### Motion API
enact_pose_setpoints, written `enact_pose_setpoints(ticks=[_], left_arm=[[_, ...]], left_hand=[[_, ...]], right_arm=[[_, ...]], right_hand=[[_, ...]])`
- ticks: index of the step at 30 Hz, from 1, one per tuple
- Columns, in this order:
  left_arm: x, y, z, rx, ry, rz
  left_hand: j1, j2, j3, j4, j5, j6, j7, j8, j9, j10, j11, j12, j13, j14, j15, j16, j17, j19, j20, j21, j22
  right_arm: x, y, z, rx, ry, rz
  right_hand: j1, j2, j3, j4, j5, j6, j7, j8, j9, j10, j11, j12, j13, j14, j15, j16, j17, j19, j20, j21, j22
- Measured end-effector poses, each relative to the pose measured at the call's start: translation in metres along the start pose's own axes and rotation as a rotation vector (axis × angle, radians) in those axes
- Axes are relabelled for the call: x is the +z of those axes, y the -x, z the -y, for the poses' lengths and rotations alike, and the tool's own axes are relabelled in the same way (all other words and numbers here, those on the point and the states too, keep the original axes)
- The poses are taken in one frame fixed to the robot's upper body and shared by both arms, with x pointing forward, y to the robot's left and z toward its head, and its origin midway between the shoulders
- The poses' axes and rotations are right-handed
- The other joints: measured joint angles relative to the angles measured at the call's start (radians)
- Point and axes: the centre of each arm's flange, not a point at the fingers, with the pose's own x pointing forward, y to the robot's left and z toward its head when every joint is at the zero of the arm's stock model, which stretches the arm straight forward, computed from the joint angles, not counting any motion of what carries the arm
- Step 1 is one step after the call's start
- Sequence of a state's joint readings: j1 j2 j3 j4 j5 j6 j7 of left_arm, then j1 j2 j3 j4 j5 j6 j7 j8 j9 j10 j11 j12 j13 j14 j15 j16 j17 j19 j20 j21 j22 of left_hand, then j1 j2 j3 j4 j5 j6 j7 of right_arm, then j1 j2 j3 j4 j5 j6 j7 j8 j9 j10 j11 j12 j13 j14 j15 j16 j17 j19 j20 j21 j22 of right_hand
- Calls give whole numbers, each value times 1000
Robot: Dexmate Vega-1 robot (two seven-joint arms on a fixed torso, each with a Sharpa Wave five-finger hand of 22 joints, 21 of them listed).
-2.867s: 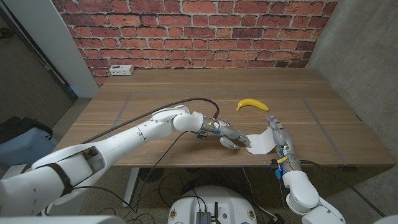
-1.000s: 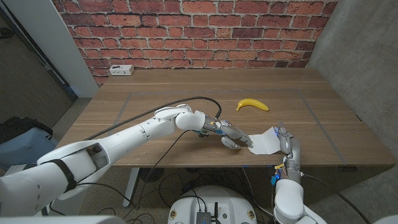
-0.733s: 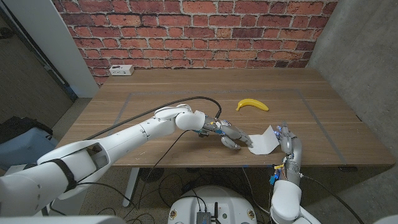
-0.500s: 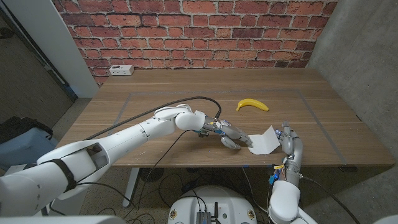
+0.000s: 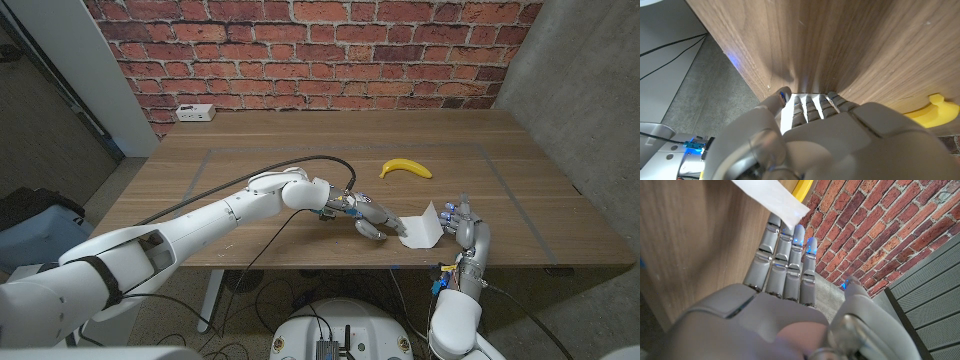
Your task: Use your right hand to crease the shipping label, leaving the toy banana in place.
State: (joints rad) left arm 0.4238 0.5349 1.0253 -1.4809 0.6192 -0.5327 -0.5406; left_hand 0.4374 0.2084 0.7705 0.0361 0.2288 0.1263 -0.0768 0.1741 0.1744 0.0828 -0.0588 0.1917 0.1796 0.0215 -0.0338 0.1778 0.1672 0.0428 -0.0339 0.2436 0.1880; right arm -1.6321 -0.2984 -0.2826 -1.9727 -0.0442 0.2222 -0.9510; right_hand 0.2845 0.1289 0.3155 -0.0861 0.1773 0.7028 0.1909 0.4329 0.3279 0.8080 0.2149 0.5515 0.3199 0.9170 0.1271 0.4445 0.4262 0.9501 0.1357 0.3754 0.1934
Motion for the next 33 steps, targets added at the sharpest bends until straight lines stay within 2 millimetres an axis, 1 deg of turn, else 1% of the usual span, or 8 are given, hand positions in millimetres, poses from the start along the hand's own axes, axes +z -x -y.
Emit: enact_pose_setpoints(ticks=[3,5,6,9,14,20,26,33], left_arm=[[-1,0,-1,0,0,-1],[-1,0,-1,0,0,-2],[-1,0,-1,0,1,-2],[-2,0,-1,0,2,-2],[-2,0,-1,0,2,-3],[-2,0,-1,0,2,-3],[-3,0,-2,1,3,-6],[-3,-1,-2,1,4,-8]], left_hand=[[0,0,0,0,0,0,0,0,0,0,0,0,0,0,0,0,0,0,0,0,0],[0,0,-3,3,0,0,0,0,0,0,0,0,0,0,0,0,0,0,0,0,0],[0,0,-4,4,0,0,0,0,0,0,0,0,0,0,0,0,0,0,0,0,0],[0,0,-4,4,0,-5,5,0,0,0,0,0,0,0,0,0,0,0,0,0,0],[0,0,-4,4,0,-11,0,0,0,-4,-4,0,0,0,0,0,0,0,0,-1,0],[0,0,-4,4,0,-10,0,0,0,-4,-4,0,0,0,0,0,0,0,0,-1,0],[6,-6,-4,4,0,-14,-4,0,0,-6,-6,0,0,-5,5,0,0,0,0,-2,0],[7,-7,-4,4,0,-14,-4,0,0,-8,-7,0,0,-5,5,0,0,0,0,-4,0]], right_arm=[[-1,0,-2,20,-14,-12],[-2,0,-4,33,-22,-21],[-2,-4,-1,51,-14,-16],[-2,-6,-1,82,-20,-24],[-3,-8,-3,118,-27,-33],[-4,-10,-4,161,-36,-42],[-1,-13,-2,203,-22,-40],[-2,-15,-3,244,-4,-58]], right_hand=[[0,0,3,-3,0,-24,-5,-10,0,-24,0,-19,-11,-12,12,-22,-15,0,0,0,-2],[0,0,7,1,0,-41,-6,-19,-2,-32,0,-29,-19,-17,17,-34,-26,0,0,0,-3],[0,0,7,1,0,-49,-9,-22,-4,-32,0,-31,-22,-17,18,-38,-31,0,0,0,-3],[-12,4,12,6,0,-58,-13,-35,-13,-21,1,-34,-35,16,25,-42,-48,19,4,0,-6],[-21,3,16,11,0,-58,-13,-35,-17,9,-1,-34,-46,54,19,-42,-64,35,2,0,-7],[-24,6,19,13,0,-54,-9,-35,-21,37,0,-34,-55,75,9,-42,-74,42,-5,7,-7],[-26,8,23,17,0,-54,-9,-35,-22,37,0,-34,-60,80,14,-50,-79,42,-5,8,-7],[-27,8,23,17,0,-50,-12,-35,-30,48,0,-42,-69,86,19,-57,-91,61,-11,10,-7]])
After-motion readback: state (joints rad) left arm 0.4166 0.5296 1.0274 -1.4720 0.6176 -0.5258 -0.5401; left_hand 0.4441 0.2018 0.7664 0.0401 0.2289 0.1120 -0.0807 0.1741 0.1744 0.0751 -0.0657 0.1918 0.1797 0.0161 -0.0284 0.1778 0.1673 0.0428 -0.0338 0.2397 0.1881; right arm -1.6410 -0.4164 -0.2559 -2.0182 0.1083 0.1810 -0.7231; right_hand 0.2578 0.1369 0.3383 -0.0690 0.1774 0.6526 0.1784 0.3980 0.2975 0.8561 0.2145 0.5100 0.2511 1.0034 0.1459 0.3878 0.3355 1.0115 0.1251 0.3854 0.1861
